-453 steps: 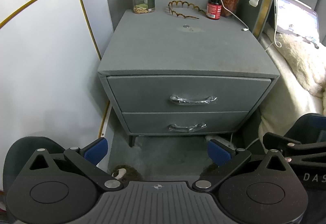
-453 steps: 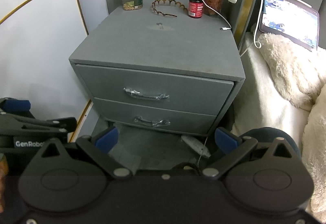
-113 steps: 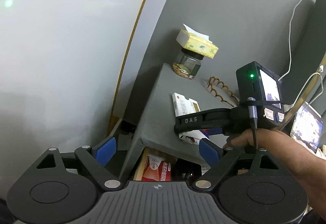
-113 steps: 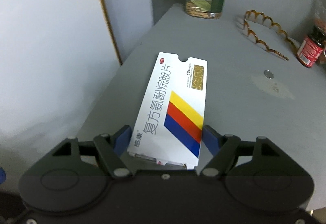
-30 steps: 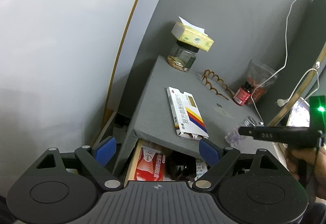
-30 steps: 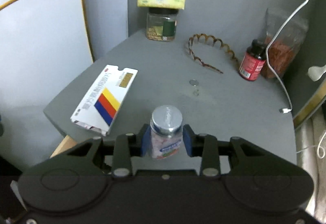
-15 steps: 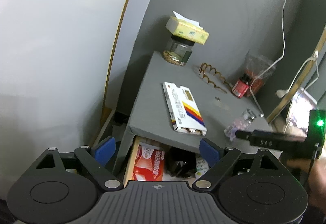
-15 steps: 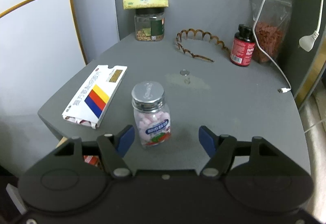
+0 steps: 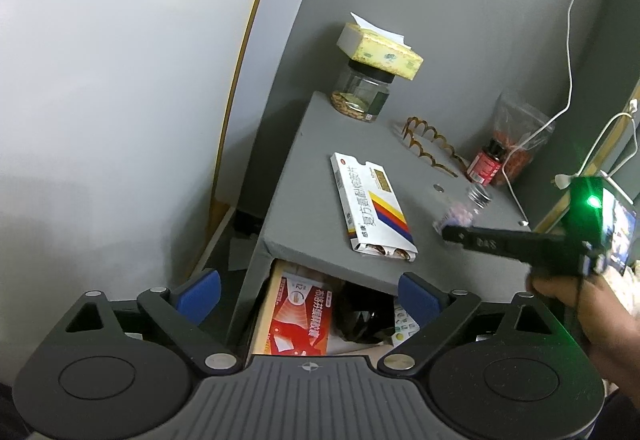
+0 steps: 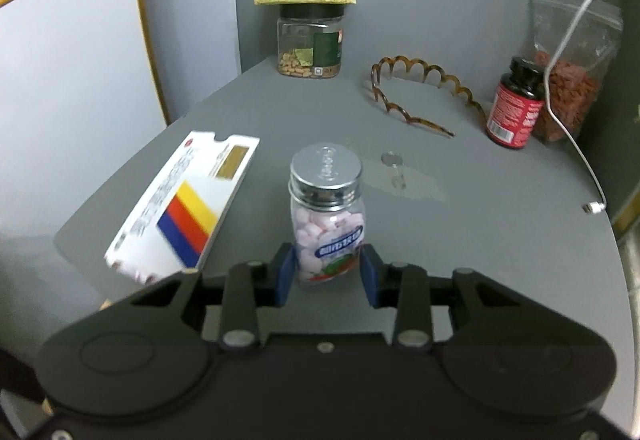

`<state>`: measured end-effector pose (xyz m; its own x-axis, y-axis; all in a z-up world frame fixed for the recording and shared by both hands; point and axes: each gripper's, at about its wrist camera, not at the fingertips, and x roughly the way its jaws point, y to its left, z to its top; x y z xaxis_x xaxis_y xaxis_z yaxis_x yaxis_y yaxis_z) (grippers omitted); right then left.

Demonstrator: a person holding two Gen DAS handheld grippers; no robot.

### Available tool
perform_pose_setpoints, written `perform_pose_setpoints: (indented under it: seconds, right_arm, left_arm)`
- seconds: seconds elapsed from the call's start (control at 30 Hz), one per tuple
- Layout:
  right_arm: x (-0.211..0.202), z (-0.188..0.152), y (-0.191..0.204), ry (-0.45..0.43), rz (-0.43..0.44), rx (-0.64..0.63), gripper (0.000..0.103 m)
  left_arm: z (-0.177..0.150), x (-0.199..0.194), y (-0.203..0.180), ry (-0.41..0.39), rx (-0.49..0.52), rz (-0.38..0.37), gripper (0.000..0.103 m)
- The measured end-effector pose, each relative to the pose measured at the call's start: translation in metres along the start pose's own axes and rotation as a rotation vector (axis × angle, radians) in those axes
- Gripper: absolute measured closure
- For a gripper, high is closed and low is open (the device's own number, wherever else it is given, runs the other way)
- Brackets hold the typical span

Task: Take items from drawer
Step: 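Lift the pill jar and set it on the nightstand top, open right tool, then move the right tool back into the open drawer toward the white spray bottle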

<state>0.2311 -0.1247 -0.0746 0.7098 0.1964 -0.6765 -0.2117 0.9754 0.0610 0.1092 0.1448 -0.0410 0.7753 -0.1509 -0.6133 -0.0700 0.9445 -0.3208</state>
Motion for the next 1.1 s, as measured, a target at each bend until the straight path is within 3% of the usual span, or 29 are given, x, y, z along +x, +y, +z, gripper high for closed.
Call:
perform_pose_setpoints:
  seconds: [0.1,0.2,0.27,0.37,0.53,0.8,1.0,1.1]
  right_arm:
    - [0.008,0.007,0.001,0.006,-0.013,0.020,0.068]
    - [0.006,0.004,0.001,0.028,-0.028,0.063,0.058]
    - [-0.011,-0.003,0.004,-0.001,-0.065,0.112,0.057]
    - [-0.044,-0.022,0.021,-0.057,0.021,0.141,0.057]
    - [-0.033,-0.030,0.046,-0.003,0.122,0.116,0.057]
    - [-0.006,-0.019,0.086,0.036,0.113,0.035,0.062]
    - [-0.020,-0.023,0.089,0.002,0.187,0.006,0.061]
    - [-0.031,-0.025,0.079,0.000,0.156,0.047,0.060]
  left_arm:
    - [-0.001,-0.002,0.000,-0.001,-0.001,0.001,0.010]
    - [-0.002,-0.004,0.000,-0.006,-0.001,0.002,0.010]
    - [-0.001,-0.005,0.000,-0.007,-0.005,0.003,0.010]
    - [0.001,-0.007,0.004,-0.024,-0.037,-0.004,0.010]
    - [0.004,-0.015,0.015,-0.079,-0.097,-0.001,0.010]
    - [0.003,-0.014,0.017,-0.072,-0.104,0.005,0.010]
    - [0.002,-0.011,0.017,-0.065,-0.104,0.009,0.010]
    - [0.001,-0.010,0.016,-0.057,-0.103,0.012,0.010]
